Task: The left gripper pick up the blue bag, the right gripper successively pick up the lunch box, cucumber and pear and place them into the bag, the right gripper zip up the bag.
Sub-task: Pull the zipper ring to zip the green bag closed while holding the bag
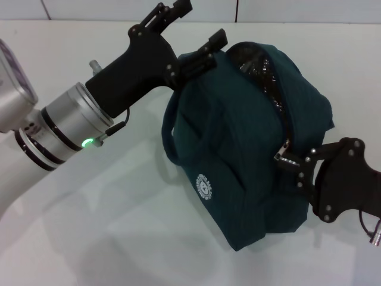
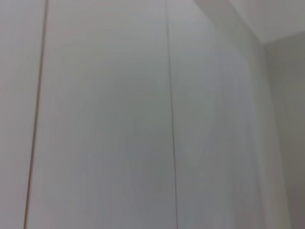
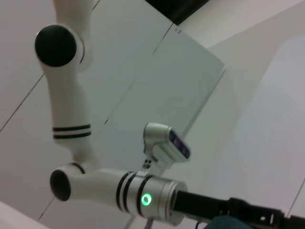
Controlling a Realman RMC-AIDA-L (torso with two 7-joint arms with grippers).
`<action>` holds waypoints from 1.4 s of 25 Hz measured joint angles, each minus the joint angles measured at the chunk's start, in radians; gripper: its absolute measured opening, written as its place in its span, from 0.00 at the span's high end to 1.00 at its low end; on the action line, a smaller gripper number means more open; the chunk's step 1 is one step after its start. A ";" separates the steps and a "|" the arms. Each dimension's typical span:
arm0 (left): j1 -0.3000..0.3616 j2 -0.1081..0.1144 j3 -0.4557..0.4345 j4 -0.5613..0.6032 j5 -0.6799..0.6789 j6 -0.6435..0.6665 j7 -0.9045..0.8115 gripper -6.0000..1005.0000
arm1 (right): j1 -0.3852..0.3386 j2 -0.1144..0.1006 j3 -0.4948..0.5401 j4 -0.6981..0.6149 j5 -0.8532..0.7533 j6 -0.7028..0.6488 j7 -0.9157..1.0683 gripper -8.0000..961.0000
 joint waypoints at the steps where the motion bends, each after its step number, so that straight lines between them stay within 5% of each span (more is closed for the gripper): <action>1: 0.000 0.000 0.000 0.000 0.000 0.000 0.000 0.13 | 0.002 0.001 -0.005 0.001 0.000 0.009 -0.005 0.98; 7: 0.019 0.003 -0.008 -0.004 -0.026 0.002 -0.080 0.13 | 0.011 0.001 -0.019 0.005 0.031 0.040 -0.010 0.98; 15: 0.131 0.010 -0.001 -0.003 0.037 0.135 -0.161 0.13 | 0.017 0.000 -0.054 0.006 0.084 0.054 -0.104 0.98; 27: 0.340 0.008 -0.001 -0.008 0.174 0.229 -0.077 0.14 | 0.053 0.001 -0.648 -0.152 0.687 0.271 -0.179 0.98; 35: 0.294 -0.001 -0.001 -0.113 0.189 0.220 -0.051 0.14 | 0.047 0.001 -0.726 -0.226 0.761 0.310 -0.183 0.98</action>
